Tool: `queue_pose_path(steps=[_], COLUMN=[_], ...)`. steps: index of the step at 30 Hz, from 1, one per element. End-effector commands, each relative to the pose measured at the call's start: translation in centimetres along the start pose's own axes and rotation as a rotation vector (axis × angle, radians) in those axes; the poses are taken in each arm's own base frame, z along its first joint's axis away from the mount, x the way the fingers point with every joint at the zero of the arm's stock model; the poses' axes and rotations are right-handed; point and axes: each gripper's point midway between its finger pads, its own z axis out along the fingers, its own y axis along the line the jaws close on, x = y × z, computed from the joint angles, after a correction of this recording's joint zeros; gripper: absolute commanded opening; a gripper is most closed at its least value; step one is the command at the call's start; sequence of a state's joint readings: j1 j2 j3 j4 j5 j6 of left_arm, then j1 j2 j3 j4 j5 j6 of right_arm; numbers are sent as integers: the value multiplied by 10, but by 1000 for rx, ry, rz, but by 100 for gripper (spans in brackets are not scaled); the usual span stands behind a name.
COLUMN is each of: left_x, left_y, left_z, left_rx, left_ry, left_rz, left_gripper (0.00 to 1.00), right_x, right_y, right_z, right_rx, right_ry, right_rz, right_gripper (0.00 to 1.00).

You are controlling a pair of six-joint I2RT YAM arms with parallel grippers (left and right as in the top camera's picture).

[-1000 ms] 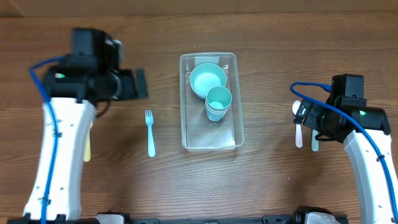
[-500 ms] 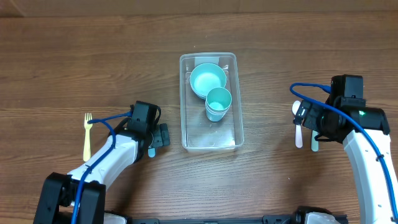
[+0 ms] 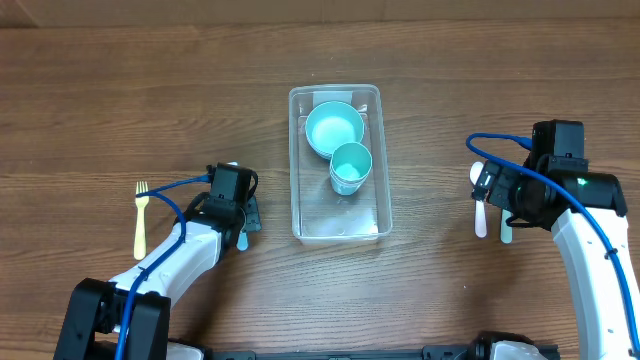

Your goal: Pack container

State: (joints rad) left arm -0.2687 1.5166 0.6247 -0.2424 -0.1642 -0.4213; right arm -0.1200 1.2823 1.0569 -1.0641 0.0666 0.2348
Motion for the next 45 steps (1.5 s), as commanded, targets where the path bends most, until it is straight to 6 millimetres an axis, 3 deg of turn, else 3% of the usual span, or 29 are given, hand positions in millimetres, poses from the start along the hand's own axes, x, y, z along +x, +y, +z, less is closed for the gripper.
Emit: queue_pose_path(steps=[1, 6, 10, 14, 17, 20, 23, 28, 35, 36, 39, 40, 43, 45], left_x=[-1, -39, -87, -116, -107, -84, -68, -56, -57, -57, -59, -61, -74, -101], left_y=[-2, -15, -34, -85, -130, -161, -175, -177, -162, -159, -156, -156, -147, -114], left_z=[1, -17, -67, -132, -157, -160, -149, -119, -111, -110, -109, -109, -115, -139], left_rx=[8, 27, 52, 183, 282, 325, 308, 254, 174, 169, 164, 164, 164, 142], left_ry=[-11, -52, -62, -115, -129, -94, -60, 5, 6, 8, 9, 6, -17, -54], left_rz=[46, 54, 59, 78, 108, 133, 153, 147, 102, 98, 91, 91, 81, 12], left_gripper=[9, 9, 8, 5, 5, 5, 5, 5, 6, 9, 35, 53, 57, 58], right_x=[-2, -2, -2, -2, -2, -2, -2, -2, -2, -2, -2, -2, -2, -2], right_y=[-1, -1, -1, -1, -1, -1, -1, -1, -1, -1, -1, -1, -1, -1], right_z=[-1, -1, -1, -1, -1, -1, -1, -1, -1, -1, -1, -1, -1, -1], right_rx=[1, 1, 1, 1, 1, 1, 1, 1, 1, 1, 1, 1, 1, 1], right_ry=[-9, -9, -9, -9, -9, -9, -9, -9, -9, -9, -9, -9, -9, -9], right_rz=[5, 5, 5, 5, 5, 5, 5, 5, 5, 5, 5, 5, 5, 5], right_gripper=[100, 100, 100, 100, 100, 100, 100, 100, 100, 100, 100, 100, 100, 100])
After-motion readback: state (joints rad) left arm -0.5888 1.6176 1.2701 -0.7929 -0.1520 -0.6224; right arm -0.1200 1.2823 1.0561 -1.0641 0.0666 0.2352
